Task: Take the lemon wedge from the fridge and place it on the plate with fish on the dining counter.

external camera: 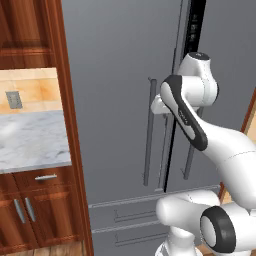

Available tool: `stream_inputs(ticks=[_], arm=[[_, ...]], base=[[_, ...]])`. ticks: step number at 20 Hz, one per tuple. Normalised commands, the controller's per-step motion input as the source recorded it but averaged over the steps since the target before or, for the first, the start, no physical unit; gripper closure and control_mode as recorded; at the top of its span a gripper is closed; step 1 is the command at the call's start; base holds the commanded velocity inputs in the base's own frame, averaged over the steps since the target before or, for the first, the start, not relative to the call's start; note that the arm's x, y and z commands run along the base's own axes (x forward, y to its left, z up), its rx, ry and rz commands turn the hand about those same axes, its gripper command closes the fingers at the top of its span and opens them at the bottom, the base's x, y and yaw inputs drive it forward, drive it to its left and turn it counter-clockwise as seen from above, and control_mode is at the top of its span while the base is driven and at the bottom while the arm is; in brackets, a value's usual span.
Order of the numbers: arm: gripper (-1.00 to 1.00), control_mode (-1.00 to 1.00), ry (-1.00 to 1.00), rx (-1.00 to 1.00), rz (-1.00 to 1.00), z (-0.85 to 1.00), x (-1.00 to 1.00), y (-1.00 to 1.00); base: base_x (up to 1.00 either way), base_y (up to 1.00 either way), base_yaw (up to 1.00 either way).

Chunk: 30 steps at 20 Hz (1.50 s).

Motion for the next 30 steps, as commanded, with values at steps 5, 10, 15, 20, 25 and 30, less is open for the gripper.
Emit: stream_inputs(ticks=[5,10,15,20,25,30], arm=[[-1.00,-1.00,-0.02,-0.01,0.00,0.00,-0.08,0.01],[-1.00,-1.00,0.00,0.00,0.00,0.00,0.00,0.00],[-1.00,1.00,0.00,0.00,0.00,0.00,-0.15,0.00],[-1.00,1.00,0.00,0.00,0.00,0.00,0.00,0.00],[-1.00,1.00,0.00,0.00,0.00,0.00,0.00,0.00],[-1.00,-1.00,-0.02,0.00,0.00,0.00,0.00,0.00]], base=[[0.00,0.00,0.00],[0.00,0.00,0.00],[-0.34,0.00,0.00],[-0.88,0.00,0.00],[-0.58,0.00,0.00],[-0.15,0.00,0.00]])
